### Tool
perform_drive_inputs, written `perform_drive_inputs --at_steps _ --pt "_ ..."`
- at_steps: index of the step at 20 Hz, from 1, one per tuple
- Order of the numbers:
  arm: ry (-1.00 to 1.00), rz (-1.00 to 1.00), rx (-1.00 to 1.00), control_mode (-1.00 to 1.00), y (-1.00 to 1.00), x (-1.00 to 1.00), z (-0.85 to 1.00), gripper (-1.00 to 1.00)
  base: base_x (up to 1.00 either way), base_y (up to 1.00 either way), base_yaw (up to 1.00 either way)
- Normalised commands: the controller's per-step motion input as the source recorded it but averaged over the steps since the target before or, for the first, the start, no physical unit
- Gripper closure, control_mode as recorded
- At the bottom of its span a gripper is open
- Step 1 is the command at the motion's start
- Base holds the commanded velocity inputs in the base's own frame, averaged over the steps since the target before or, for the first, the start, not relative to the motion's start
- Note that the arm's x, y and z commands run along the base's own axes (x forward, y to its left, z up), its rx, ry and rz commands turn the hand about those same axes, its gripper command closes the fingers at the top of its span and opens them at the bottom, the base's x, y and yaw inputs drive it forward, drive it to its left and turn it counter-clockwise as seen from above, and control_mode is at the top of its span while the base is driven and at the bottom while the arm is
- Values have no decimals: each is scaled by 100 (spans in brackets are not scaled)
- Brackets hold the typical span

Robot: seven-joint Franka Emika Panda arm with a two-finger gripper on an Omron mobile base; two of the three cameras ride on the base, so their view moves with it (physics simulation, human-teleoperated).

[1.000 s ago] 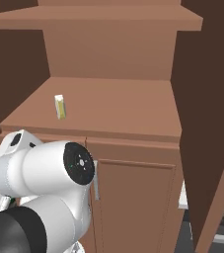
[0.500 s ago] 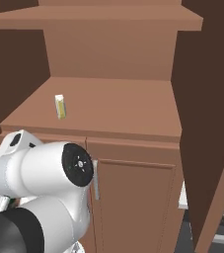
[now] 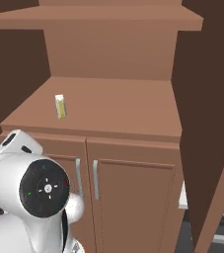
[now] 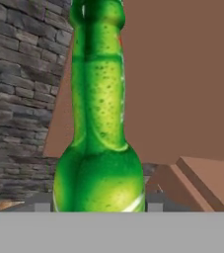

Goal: Pick the boxed drink, beer from the counter and place them in the open cabinet.

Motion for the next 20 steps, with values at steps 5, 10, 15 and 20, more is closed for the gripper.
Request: perform_drive_inputs --at_steps 5,10,15,20 --pt "7 -28 11 -100 -59 0 33 100 0 0 0" --pt "1 -27 25 -100 -61 0 12 100 0 0 0" --pt "1 -31 27 -100 -29 11 11 100 0 0 0" --pt "10 -34 15 -100 0 38 2 100 0 0 0"
